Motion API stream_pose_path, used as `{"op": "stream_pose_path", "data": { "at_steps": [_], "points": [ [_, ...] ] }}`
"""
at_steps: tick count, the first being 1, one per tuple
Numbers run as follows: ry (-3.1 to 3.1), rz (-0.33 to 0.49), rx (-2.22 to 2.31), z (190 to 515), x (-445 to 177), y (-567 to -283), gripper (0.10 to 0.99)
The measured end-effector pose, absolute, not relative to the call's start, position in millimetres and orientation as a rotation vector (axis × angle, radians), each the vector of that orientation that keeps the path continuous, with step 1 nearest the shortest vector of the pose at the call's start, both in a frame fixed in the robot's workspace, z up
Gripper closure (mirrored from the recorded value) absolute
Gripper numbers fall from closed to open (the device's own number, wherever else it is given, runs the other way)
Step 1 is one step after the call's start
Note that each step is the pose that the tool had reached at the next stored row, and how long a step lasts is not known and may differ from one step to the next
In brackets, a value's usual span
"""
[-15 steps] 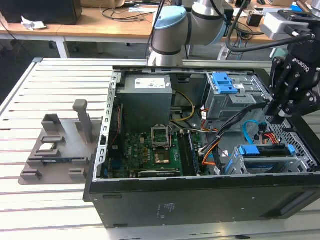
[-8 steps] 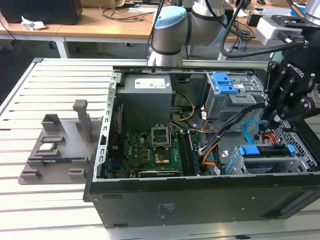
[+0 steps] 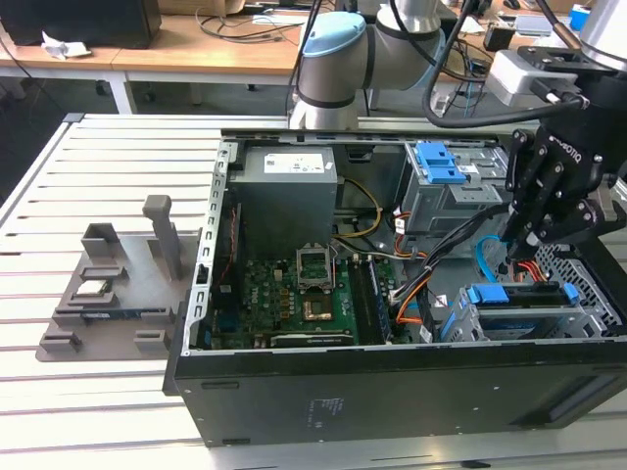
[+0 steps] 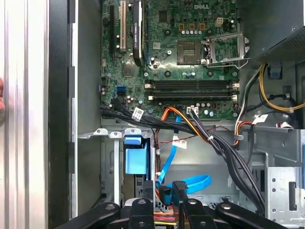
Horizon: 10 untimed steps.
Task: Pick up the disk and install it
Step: 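Insert the second disk wire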
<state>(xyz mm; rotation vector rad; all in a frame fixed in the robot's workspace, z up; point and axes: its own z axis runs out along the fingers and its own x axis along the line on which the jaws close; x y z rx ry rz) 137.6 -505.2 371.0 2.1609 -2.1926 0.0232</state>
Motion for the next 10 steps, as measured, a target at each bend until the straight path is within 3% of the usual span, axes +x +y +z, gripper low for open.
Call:
{"op": "stream_pose_path", "data": {
  "at_steps": [6,8,10],
  "points": [
    [-2.192,0.023,2.161,370.6,136.8,-505.2,0.800],
    [-2.192,0.023,2.161,370.6,136.8,-505.2,0.925],
    [-2.192,0.023,2.161,370.6,136.8,-505.2,0.925]
  ]
}}
